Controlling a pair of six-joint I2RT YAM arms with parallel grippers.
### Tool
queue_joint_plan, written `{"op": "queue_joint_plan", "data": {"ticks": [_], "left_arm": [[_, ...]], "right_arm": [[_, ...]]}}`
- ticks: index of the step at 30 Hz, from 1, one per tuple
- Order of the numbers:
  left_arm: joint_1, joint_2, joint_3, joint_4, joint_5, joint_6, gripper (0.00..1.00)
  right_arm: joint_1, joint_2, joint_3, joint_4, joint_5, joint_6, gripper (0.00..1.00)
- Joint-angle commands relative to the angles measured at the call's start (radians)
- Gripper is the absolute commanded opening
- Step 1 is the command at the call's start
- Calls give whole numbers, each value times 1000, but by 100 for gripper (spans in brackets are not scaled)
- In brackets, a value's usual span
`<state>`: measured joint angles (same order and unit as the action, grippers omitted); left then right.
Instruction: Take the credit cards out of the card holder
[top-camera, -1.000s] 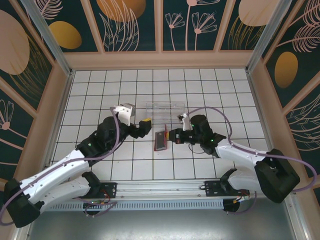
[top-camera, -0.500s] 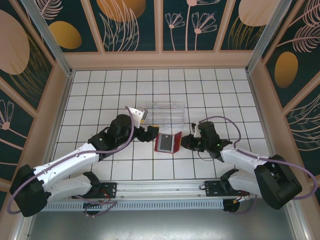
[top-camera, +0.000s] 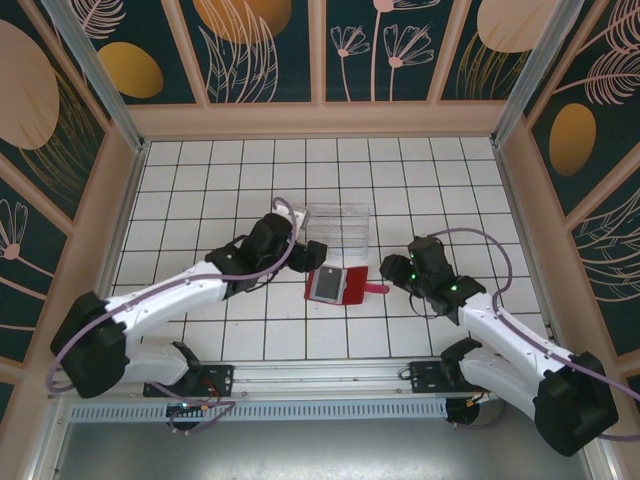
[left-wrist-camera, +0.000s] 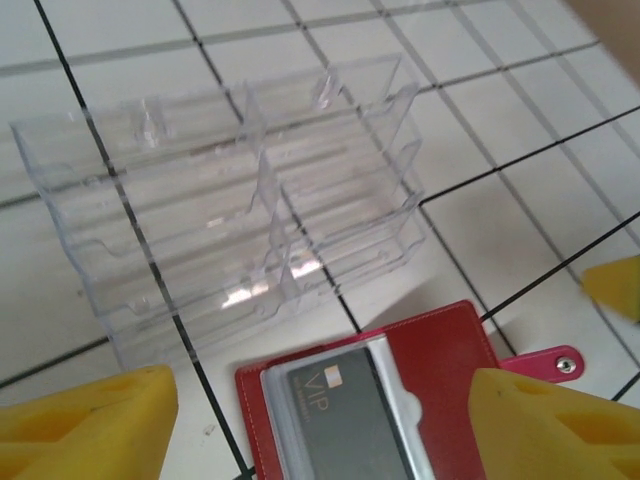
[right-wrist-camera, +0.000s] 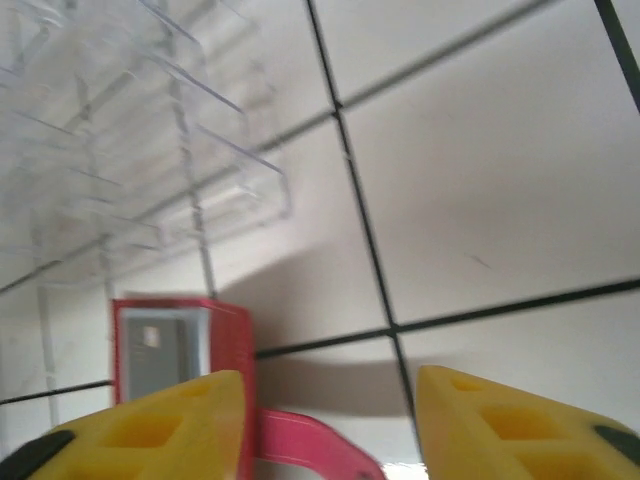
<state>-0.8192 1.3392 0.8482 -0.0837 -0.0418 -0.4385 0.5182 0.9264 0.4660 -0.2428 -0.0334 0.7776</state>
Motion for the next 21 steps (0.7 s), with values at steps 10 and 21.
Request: {"op": "queue_joint_plan", "data": {"ticks": [10,21], "left_arm": [[2,229,59,-53,82,-206,70],[4,210,18,-34,82,-230,70]], "right_arm": [[16,256,137,27,-182,-18,42],[17,420,55,264,-331,-71,35]]}}
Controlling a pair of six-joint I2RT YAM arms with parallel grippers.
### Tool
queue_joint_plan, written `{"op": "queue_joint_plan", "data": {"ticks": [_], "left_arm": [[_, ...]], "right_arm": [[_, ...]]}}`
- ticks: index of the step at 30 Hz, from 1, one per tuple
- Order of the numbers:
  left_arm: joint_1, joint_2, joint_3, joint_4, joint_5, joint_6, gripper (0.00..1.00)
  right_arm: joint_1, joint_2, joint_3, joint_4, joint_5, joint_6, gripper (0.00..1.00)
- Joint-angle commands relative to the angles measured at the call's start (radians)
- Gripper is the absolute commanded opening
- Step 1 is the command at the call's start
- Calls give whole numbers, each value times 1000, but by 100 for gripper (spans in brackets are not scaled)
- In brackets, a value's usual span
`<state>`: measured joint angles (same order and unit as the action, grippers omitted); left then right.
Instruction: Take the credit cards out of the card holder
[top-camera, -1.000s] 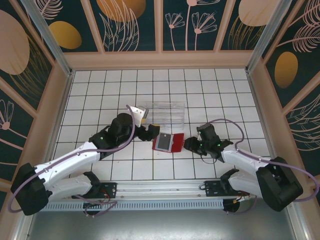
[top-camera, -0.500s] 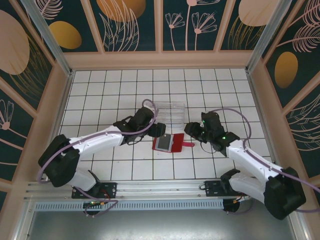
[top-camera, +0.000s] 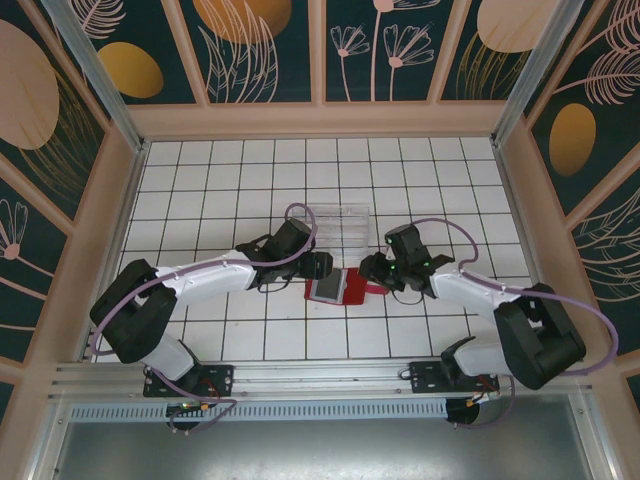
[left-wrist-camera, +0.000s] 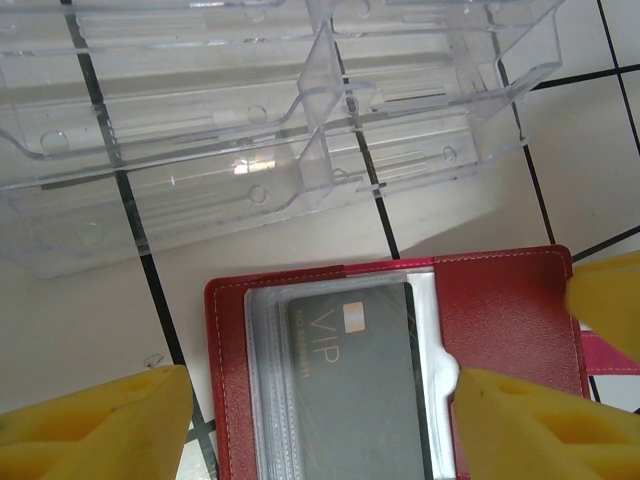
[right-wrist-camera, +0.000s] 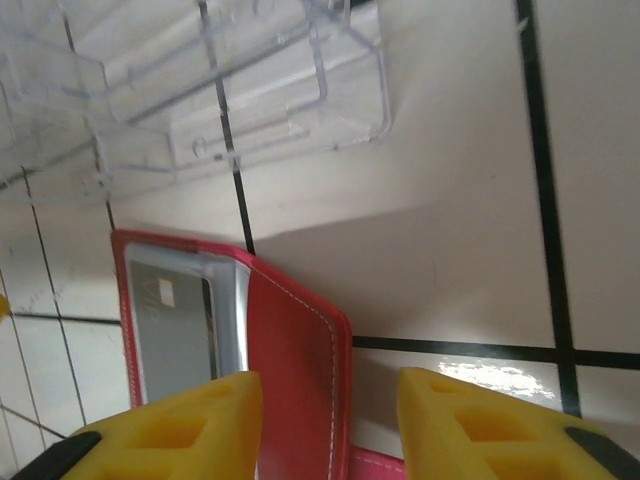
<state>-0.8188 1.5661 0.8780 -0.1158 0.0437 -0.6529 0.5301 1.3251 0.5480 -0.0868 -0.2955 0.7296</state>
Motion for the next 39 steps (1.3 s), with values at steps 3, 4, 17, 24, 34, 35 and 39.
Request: {"op": "queue_joint_plan", "data": {"ticks": [3,4,17,24,34,35,39], "left_arm": [[4,-41,-11,-11,-23,-8,70],[6,-48,-11,-18,-32,-6,70],[11,-147,-59,-33,-72,-49,66],[10,-173,-142,45,-17,-108,63],[11,-243,-252,133,1,-243,66],[12,-253,-264,141,2,-250,66],[10,-313,-318,159,-18,-294,64]], "right_arm": [[4,49,-34,128,-65,-31,21],[5,54,-33,122,-67,-40,17],[11,-24,-64,8,-204,-218,2],[11,3,-38,-36,-180,-268,5],[34,-36,113,-363,229,-201,31],[41,-51,133,-389,248,-199,31],[65,-116,178,-358,113,-206,31]]}}
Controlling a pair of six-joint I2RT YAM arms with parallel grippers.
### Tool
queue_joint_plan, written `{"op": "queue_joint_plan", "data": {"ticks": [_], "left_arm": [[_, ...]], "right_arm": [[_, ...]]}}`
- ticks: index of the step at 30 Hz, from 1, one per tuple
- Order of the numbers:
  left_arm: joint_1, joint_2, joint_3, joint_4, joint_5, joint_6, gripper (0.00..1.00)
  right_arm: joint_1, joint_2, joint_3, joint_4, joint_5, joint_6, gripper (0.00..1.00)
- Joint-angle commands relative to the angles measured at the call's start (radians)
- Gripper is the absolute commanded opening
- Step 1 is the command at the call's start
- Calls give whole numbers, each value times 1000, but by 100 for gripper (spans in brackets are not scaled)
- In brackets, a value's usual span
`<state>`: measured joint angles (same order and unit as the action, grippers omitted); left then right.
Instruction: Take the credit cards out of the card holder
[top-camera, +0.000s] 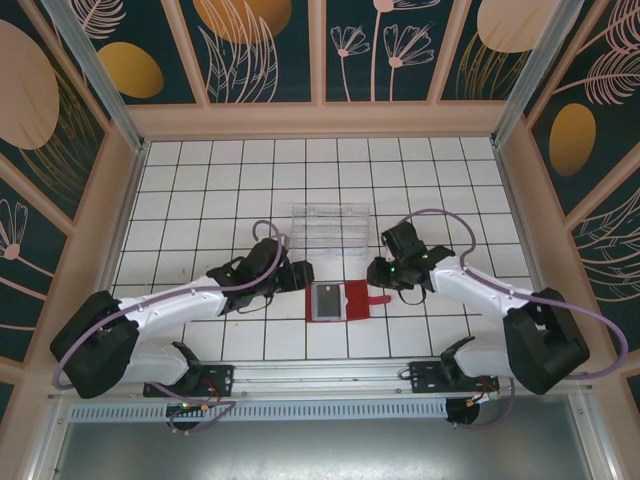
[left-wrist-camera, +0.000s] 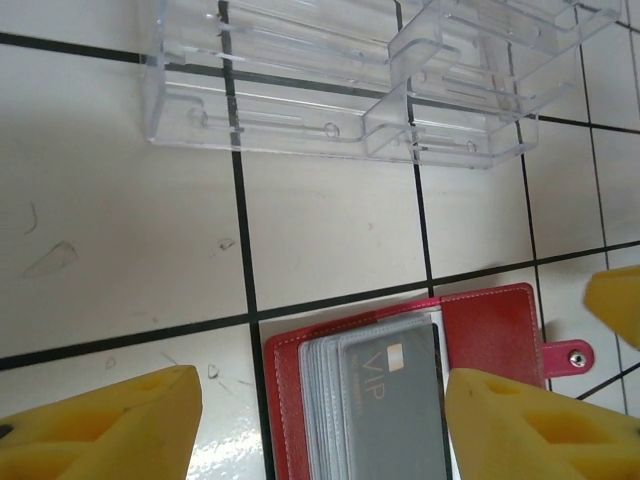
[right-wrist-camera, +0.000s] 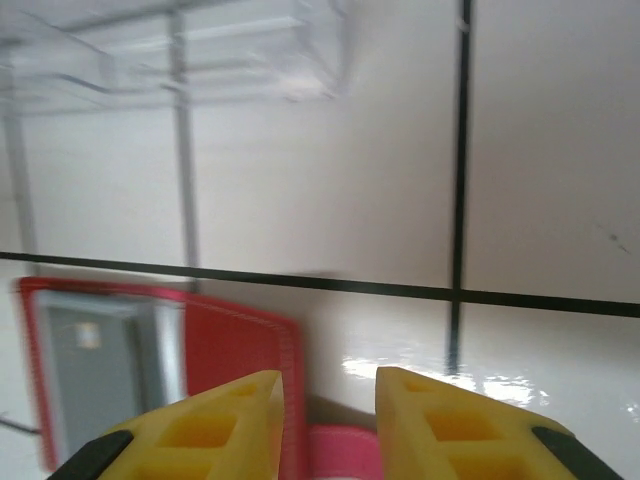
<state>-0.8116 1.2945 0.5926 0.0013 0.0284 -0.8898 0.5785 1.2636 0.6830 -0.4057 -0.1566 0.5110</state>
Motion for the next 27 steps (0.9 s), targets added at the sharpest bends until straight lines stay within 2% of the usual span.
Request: {"op": "queue_joint_plan", "data": {"ticks": [1,5,10,16,27], "left_arm": [[4,-53,-43,54,0,-64,63],[4,-68,-72,122,59,-82,62],[2,-26,-51,133,126,-104,61],[0,-10,-39,115,143,-109,59],[0,132,64,36,169,-76,56]], "right_arm": [[21,-66,40,-7,-76,28,31],[31,-69,-4,183,-322,132,31],[59,-22,-54,305,-394,191,31],[70,35,-130,335,-353,182,29],[73,77,-182,229,-128,134,26]]}}
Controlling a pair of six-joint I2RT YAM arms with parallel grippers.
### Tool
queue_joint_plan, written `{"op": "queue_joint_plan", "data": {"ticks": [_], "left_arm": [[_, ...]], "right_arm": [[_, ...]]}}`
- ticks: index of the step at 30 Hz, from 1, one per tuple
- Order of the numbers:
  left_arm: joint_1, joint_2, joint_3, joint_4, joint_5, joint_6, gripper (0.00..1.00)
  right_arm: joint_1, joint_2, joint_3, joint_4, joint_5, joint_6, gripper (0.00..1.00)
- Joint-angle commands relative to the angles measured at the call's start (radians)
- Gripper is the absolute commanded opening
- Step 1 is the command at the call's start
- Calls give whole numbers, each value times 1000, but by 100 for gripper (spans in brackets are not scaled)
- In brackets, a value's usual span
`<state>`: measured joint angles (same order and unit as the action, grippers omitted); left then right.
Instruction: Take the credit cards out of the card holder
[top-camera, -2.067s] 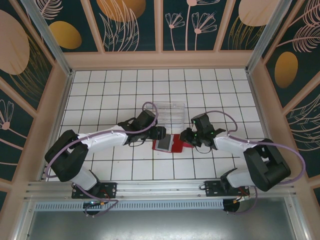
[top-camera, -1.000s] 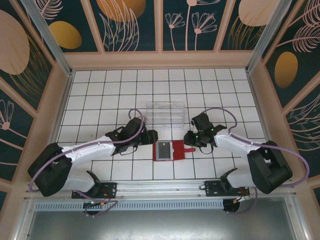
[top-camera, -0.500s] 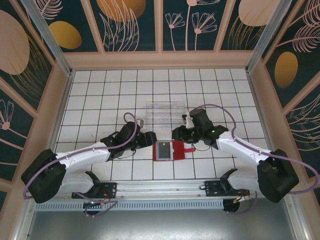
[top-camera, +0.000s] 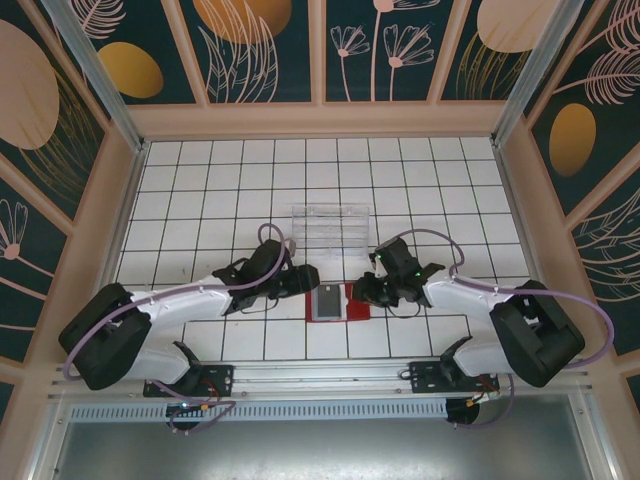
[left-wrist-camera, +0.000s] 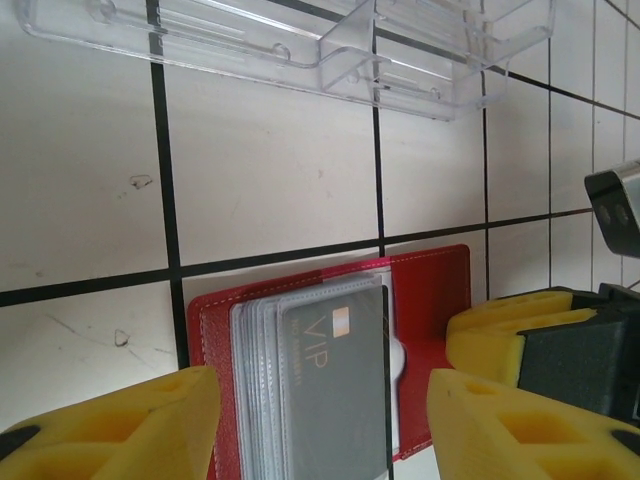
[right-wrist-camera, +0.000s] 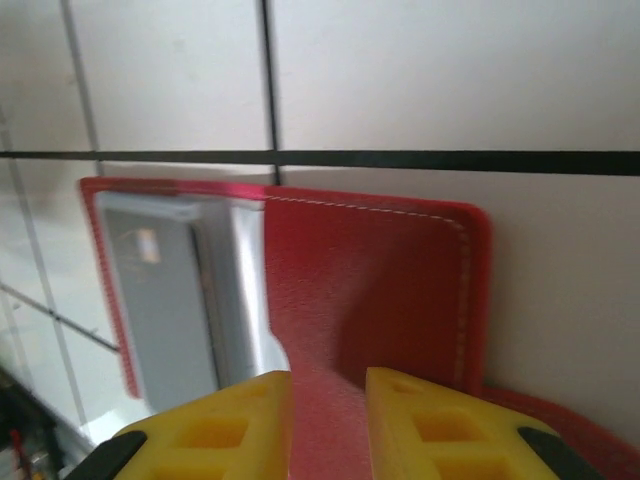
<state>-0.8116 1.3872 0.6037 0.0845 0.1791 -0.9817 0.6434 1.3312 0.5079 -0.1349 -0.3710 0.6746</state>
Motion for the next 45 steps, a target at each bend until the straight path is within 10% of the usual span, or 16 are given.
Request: {"op": "queue_joint_plan", "data": {"ticks": [1,12,45], "left_arm": [[-1,56,71,-62,20,21,55],[-60,198,249,-326,-71,25,39],[-108,217,107,-180,-74,-57,16]], "right_arm": [[10,11,-3,-47,89,-33,26],[30,-10,42,-65,90,-15,26],[53,-42,72,-66,61,30,26]]}}
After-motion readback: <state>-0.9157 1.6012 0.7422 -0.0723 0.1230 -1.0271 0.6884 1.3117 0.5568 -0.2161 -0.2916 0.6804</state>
